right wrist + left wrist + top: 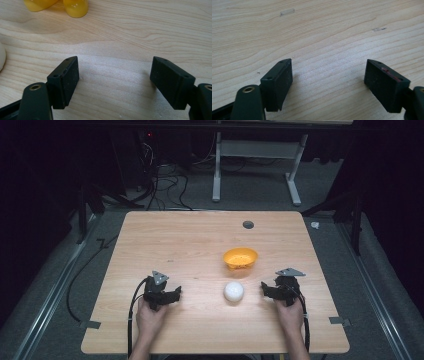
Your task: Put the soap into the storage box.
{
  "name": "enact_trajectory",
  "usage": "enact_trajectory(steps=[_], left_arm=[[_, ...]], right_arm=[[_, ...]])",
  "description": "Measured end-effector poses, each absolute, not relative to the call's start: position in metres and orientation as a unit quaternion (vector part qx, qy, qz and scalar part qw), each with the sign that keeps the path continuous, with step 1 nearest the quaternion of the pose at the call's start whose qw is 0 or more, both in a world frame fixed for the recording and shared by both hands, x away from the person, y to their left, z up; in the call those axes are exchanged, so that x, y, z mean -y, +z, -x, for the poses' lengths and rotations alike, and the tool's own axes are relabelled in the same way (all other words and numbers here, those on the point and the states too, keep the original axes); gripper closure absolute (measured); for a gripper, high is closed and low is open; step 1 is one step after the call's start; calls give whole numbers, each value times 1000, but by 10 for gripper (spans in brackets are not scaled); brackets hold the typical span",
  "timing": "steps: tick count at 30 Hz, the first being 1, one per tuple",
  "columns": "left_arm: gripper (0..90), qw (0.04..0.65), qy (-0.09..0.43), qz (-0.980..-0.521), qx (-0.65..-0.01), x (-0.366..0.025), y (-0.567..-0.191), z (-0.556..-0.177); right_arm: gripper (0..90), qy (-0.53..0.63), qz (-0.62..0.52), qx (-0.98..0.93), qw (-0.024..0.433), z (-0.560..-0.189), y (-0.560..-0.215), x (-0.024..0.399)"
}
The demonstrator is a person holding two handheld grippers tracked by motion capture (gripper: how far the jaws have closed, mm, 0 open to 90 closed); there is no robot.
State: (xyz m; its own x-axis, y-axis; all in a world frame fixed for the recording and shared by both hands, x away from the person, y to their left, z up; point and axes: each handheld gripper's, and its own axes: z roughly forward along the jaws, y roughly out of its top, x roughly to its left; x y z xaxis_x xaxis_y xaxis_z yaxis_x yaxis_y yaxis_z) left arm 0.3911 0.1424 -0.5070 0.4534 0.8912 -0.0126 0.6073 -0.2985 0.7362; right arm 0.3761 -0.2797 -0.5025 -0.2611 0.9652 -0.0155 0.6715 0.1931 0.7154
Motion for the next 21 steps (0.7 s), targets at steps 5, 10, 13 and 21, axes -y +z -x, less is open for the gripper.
enact_trajectory(steps=[5, 10, 13, 21], left_arm=[[233, 346, 205, -779, -481, -142, -507, -391], [232, 346, 205, -779, -481, -142, -507, -391], [233, 346, 205, -779, -481, -142, -507, -391], [233, 346, 206, -779, -481, -142, -507, -391]], right_arm=[[235, 304, -557, -734, 241, -376, -502, 279], [234, 304, -557, -734, 241, -375, -502, 279], [234, 304, -558, -734, 241, -375, -502, 279], [234, 305, -558, -733, 240, -375, -502, 279]])
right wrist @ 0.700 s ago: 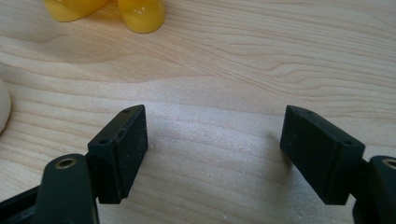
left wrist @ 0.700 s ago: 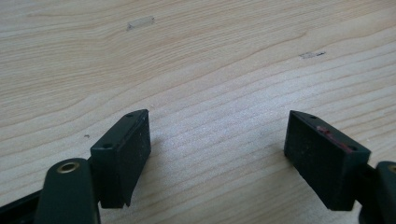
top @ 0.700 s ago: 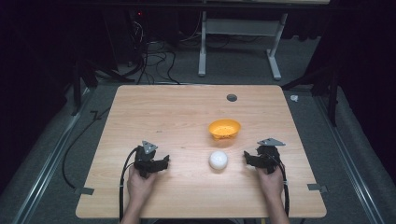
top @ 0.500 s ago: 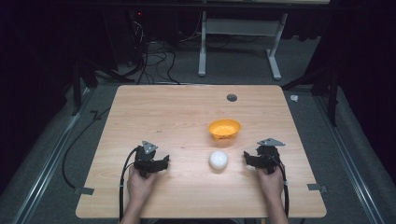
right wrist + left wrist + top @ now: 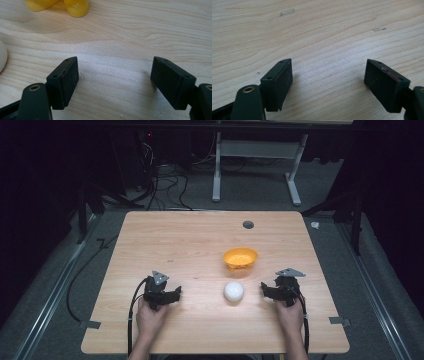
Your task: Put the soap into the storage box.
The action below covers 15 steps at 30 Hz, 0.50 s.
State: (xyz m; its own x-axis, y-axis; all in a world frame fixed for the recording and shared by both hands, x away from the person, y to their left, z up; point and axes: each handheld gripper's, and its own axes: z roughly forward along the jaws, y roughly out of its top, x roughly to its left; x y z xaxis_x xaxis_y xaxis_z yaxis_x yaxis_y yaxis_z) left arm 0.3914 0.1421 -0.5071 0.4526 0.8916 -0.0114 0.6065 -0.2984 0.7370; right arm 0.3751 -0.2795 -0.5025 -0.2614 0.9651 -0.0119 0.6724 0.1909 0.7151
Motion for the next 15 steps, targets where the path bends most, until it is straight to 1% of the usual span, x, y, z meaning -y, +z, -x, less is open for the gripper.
enact_trajectory(steps=[15], left_arm=[[233, 345, 206, -779, -481, -142, -507, -392]], right_arm=[[235, 306, -558, -733, 239, -375, -502, 280]])
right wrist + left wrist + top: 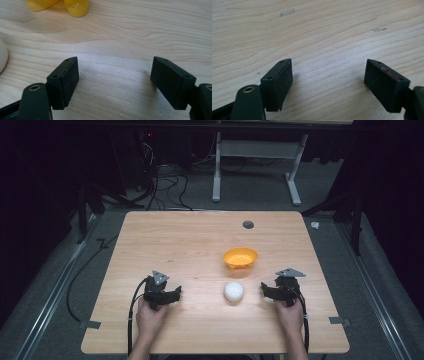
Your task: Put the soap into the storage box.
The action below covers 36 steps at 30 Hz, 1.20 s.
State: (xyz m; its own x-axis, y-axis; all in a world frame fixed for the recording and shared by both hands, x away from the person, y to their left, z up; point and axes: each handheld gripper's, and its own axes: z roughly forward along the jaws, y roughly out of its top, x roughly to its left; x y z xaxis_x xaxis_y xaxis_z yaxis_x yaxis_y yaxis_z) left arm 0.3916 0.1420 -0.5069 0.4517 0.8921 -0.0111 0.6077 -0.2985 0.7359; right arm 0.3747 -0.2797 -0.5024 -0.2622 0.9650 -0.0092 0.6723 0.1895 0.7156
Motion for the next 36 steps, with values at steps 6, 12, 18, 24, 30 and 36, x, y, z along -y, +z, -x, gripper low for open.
enact_trajectory(steps=[6, 12, 18, 24, 30, 36], left_arm=[[233, 345, 206, -779, -482, -142, -507, -392], [233, 345, 206, -779, -482, -142, -507, -392], [234, 345, 206, -778, -483, -142, -507, -392], [234, 345, 206, -778, -483, -142, -507, -392], [234, 345, 206, -778, -483, -142, -507, -392], [234, 345, 206, -778, -483, -142, -507, -392]], right_arm=[[234, 308, -556, -734, 237, -374, -502, 280], [237, 308, -558, -733, 237, -374, -502, 280], [237, 303, -578, -717, 244, -374, -502, 284], [245, 313, -574, -715, 249, -372, -500, 284], [244, 325, -567, -717, 244, -369, -497, 282], [242, 337, -558, -719, 240, -363, -494, 278]])
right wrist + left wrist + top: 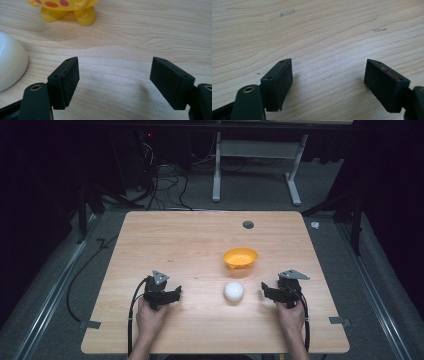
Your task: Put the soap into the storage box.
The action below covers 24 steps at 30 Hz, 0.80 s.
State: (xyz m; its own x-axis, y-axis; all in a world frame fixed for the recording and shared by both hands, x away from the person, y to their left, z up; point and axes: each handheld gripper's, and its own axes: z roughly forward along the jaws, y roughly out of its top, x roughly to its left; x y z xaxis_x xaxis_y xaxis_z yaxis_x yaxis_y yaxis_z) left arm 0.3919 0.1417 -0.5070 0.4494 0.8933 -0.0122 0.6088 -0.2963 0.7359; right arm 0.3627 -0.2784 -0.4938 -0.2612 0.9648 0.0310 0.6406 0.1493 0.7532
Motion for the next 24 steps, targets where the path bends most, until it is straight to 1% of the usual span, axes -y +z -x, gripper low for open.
enact_trajectory(steps=[7, 14, 24], left_arm=[[234, 345, 206, -778, -483, -142, -507, -392], [233, 345, 206, -778, -483, -142, -507, -392], [233, 345, 206, -778, -482, -142, -507, -392]], right_arm=[[243, 355, -545, -724, 232, -356, -488, 273], [193, 359, -535, -730, 227, -350, -486, 267], [171, 377, -514, -739, 218, -340, -481, 253]])
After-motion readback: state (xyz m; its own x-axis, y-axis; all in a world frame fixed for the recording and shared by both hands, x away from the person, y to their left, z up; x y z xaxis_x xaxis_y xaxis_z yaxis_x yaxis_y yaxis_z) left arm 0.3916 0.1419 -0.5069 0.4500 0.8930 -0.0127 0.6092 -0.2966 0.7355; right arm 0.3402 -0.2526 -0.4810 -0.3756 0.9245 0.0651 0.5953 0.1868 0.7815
